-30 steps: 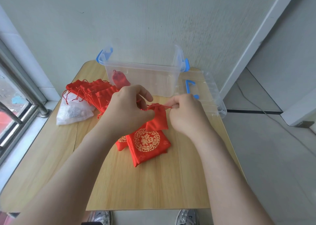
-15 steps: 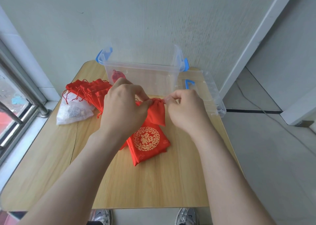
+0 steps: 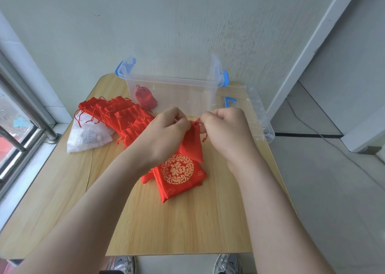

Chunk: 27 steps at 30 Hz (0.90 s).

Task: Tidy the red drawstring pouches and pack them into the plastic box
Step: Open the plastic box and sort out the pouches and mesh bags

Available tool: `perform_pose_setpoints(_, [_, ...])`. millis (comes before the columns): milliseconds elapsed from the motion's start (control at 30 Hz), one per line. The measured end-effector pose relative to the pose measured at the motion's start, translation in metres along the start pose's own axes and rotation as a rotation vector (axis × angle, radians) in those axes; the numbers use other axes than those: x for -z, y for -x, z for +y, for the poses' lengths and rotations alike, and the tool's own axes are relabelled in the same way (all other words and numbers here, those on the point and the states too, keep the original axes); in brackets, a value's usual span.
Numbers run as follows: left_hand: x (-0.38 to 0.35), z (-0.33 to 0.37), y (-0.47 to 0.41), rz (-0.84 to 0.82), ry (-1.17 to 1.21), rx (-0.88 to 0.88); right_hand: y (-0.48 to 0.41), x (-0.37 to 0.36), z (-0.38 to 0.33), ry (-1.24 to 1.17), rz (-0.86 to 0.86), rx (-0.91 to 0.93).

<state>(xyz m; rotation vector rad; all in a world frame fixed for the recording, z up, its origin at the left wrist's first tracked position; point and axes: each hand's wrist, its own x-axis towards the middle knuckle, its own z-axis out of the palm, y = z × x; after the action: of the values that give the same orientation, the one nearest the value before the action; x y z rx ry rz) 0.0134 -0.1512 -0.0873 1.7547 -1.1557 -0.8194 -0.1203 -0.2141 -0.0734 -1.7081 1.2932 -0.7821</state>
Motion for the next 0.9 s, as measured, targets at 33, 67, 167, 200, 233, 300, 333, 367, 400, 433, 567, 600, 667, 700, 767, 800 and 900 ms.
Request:
perform_pose_setpoints(33, [-0.001, 0.0, 0.0, 0.03, 0.01, -0.008, 0.001, 0.0, -0.002, -0.043, 0.006, -0.003])
perform_pose_setpoints(67, [-0.002, 0.001, 0.0, 0.06, 0.0, -0.027, 0.001, -0.001, -0.003, -0.079, 0.012, -0.008])
perform_pose_setpoints(167, [-0.004, 0.002, 0.001, 0.117, 0.026, -0.084, 0.002, -0.001, -0.004, -0.098, 0.02, -0.004])
perform_pose_setpoints(200, [-0.004, 0.002, 0.0, 0.119, 0.08, -0.077, 0.002, -0.001, -0.003, -0.078, 0.017, -0.001])
perform_pose_setpoints(233, [-0.003, 0.002, -0.001, 0.113, 0.154, -0.053, 0.001, -0.001, 0.0, -0.058, 0.022, 0.01])
perform_pose_setpoints(300, [0.0, 0.001, -0.003, 0.095, 0.325, 0.005, -0.001, -0.001, 0.004, -0.042, 0.046, 0.04])
perform_pose_setpoints(333, [0.002, 0.002, -0.004, 0.097, 0.397, 0.021, -0.002, -0.002, 0.005, -0.041, 0.058, 0.057])
perform_pose_setpoints(367, [0.003, 0.002, -0.004, 0.107, 0.452, 0.028, -0.002, -0.002, 0.005, -0.045, 0.071, 0.065])
perform_pose_setpoints(400, [0.004, 0.002, -0.005, 0.118, 0.499, 0.03, -0.003, -0.002, 0.004, -0.056, 0.08, 0.064])
perform_pose_setpoints(433, [0.004, 0.003, -0.005, 0.126, 0.54, 0.032, -0.004, -0.002, 0.002, -0.074, 0.089, 0.057])
perform_pose_setpoints(567, [0.001, 0.007, -0.006, 0.176, 0.683, 0.091, -0.006, -0.003, 0.001, -0.135, 0.077, -0.027])
perform_pose_setpoints(600, [0.001, 0.008, -0.006, 0.199, 0.711, 0.105, -0.007, -0.004, 0.001, -0.142, 0.067, -0.041])
perform_pose_setpoints(667, [0.001, 0.008, -0.006, 0.213, 0.732, 0.114, -0.005, -0.007, 0.001, -0.132, 0.067, -0.024])
perform_pose_setpoints(700, [0.0, 0.009, -0.005, 0.208, 0.733, 0.116, -0.004, -0.008, 0.001, -0.112, 0.08, 0.005])
perform_pose_setpoints(767, [0.0, 0.01, -0.004, 0.21, 0.75, 0.124, -0.002, -0.012, 0.001, -0.043, 0.113, 0.071])
perform_pose_setpoints(800, [0.0, 0.01, -0.004, 0.22, 0.769, 0.129, -0.002, -0.013, 0.001, -0.013, 0.123, 0.09])
perform_pose_setpoints(900, [0.001, 0.013, -0.003, 0.256, 0.814, 0.123, 0.0, -0.016, 0.001, 0.002, 0.134, 0.125])
